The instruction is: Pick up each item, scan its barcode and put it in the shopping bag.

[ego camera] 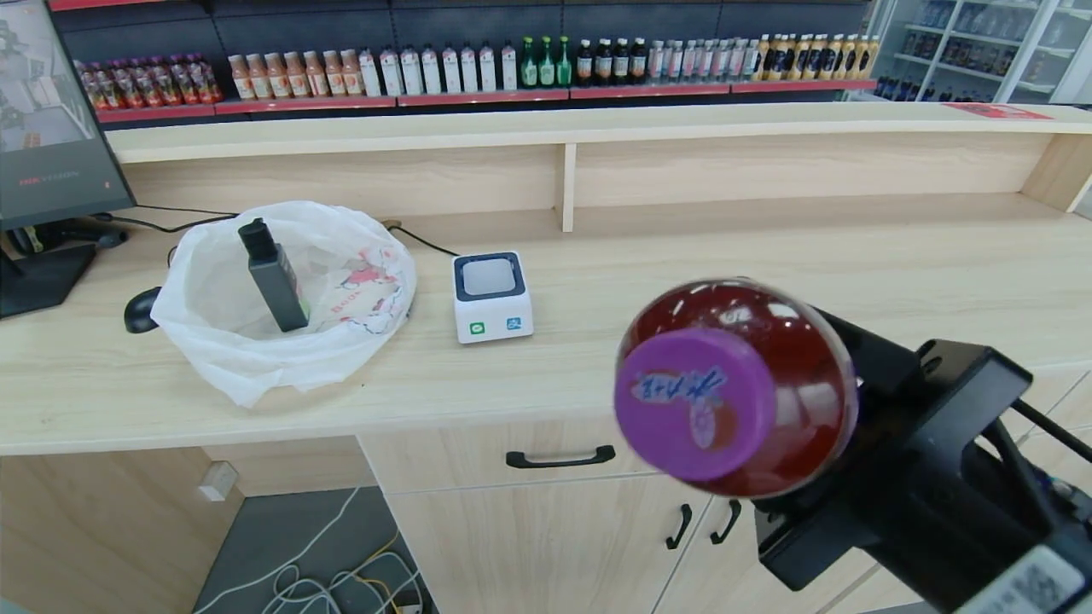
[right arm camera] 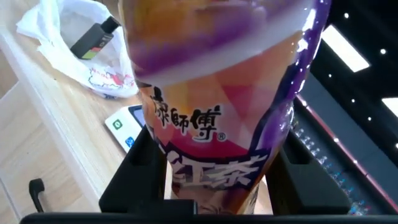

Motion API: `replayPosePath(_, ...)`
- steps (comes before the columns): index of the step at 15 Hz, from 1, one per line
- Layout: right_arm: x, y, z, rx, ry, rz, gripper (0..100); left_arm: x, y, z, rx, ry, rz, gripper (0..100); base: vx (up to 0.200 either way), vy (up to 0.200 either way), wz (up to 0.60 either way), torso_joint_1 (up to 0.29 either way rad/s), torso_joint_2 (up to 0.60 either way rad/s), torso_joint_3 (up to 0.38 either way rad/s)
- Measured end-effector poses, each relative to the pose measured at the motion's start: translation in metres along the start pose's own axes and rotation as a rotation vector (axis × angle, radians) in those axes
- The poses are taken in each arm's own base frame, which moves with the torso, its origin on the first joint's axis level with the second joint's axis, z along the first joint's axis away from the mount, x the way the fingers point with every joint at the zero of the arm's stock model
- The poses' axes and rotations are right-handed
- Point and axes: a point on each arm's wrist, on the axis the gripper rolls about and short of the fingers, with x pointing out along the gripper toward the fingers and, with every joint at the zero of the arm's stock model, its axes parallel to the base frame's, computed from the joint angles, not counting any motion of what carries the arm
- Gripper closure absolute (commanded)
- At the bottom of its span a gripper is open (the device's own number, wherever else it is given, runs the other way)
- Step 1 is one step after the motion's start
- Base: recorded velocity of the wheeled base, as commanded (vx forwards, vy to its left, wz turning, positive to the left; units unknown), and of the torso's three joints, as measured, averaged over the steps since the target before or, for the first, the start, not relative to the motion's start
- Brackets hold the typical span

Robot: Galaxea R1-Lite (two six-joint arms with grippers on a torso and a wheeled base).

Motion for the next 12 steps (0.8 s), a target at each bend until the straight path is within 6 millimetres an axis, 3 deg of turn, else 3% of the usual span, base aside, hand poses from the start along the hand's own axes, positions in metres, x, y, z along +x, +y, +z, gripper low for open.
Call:
replayPosePath(9, -0.006, 0.042, 0.068, -0.147, -0.037, 0.097, 100, 0.0, 0.0, 0.0, 0.0, 0.0, 0.0, 0, 0.0, 0.0, 0.0, 0.0, 0.0, 0.0)
replayPosePath(12, -0.007, 0.049, 0.076, -0.183, -0.056, 0.114, 100, 0.0, 0.0, 0.0, 0.0, 0.0, 0.0, 0, 0.0, 0.0, 0.0, 0.0, 0.0, 0.0)
